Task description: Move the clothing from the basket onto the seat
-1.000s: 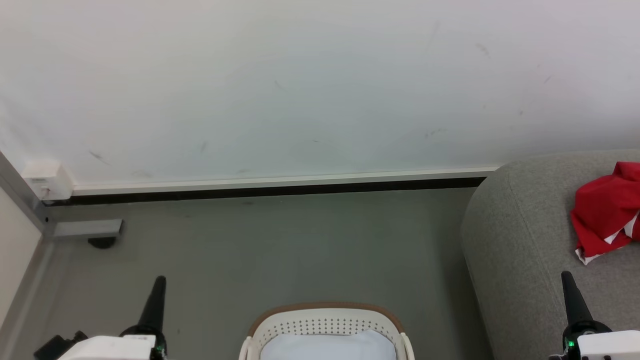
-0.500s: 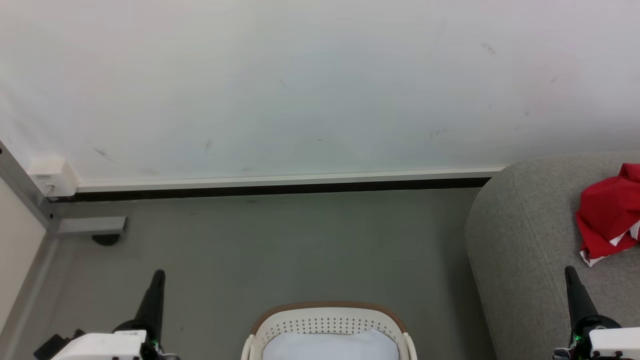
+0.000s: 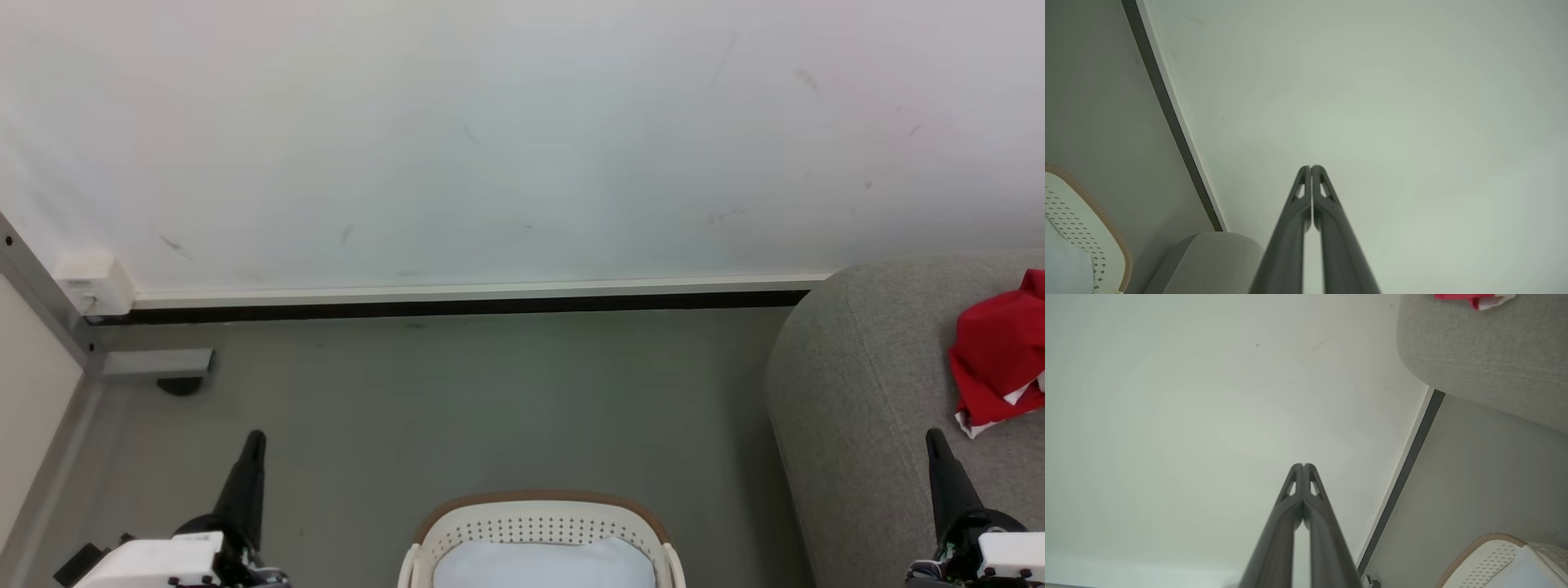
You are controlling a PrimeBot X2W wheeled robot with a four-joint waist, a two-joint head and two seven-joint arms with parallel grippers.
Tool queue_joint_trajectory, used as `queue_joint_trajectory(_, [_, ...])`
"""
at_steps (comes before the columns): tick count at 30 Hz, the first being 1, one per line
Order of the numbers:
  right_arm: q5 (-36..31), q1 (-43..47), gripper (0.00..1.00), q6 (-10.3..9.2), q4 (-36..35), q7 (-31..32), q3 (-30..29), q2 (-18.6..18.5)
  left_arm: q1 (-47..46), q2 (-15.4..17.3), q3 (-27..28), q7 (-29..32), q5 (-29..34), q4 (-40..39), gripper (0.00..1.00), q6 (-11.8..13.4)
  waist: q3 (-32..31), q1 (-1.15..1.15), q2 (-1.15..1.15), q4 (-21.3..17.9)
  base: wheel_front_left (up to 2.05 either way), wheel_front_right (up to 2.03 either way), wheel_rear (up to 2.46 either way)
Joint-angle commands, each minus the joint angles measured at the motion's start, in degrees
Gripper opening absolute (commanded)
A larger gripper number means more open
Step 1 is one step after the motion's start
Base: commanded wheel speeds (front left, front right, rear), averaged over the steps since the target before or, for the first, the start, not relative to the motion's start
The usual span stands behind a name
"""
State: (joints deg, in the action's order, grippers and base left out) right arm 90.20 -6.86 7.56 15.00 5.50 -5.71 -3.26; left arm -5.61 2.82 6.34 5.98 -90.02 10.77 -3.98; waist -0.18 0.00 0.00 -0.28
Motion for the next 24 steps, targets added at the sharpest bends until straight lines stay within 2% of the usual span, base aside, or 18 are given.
queue_joint_trajectory(1, [1.43, -0.59, 0.0, -0.13, -0.23, 0.38, -0.21, -0.33, -0.66, 0.13, 0.29, 0.28, -1.0, -0.23, 0.0, -0.18, 0.01, 0.0, 0.0, 0.05, 0.0, 0.0, 0.0])
queue_joint_trajectory(6, [3.01, -0.71, 0.0, -0.14, -0.31, 0.71, -0.34, -0.4, -0.79, 0.11, 0.48, 0.75, -2.82, -0.29, 0.0, -0.28, 0.06, 0.0, 0.0, 0.26, 0.0, 0.0, 0.0])
queue_joint_trajectory(24, [3.12, -0.65, 0.0, -0.14, -0.32, 0.4, 0.0, -0.55, -0.76, 0.11, 0.46, 0.74, -2.66, -0.29, 0.0, -0.27, 0.06, 0.0, 0.0, 0.26, 0.0, 0.0, 0.0])
